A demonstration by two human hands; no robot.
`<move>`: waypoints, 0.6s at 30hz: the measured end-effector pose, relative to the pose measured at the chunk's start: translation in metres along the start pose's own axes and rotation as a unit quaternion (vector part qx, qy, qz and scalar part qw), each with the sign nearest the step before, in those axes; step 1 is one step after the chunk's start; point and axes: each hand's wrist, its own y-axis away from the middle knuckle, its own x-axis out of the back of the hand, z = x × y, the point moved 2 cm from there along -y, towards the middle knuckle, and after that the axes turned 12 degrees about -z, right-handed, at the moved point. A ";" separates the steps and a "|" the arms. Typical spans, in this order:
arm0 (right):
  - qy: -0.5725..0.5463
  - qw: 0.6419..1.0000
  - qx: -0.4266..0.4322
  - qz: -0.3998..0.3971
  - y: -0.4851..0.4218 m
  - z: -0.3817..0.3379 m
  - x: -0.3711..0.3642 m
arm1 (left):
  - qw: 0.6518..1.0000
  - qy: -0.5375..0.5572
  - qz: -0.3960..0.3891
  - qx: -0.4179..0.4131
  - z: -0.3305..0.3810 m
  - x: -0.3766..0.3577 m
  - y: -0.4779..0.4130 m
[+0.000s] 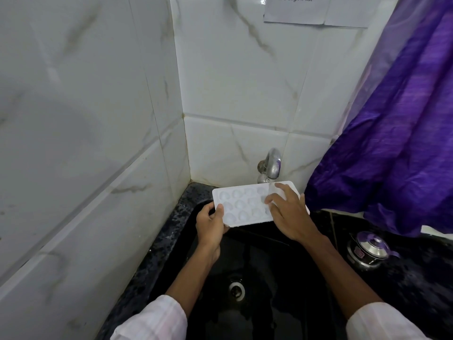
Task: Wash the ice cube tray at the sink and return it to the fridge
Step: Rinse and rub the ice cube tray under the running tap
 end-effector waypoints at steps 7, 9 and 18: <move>0.004 1.000 -0.018 -0.024 -0.001 -0.001 0.000 | 1.000 -0.003 0.003 0.000 0.002 -0.001 0.001; 0.006 0.999 -0.023 -0.030 -0.001 0.000 0.001 | 1.000 -0.004 0.002 0.000 0.002 0.000 0.002; -0.002 0.999 -0.019 -0.029 0.003 0.000 -0.001 | 1.000 -0.006 0.007 0.000 0.001 -0.002 0.003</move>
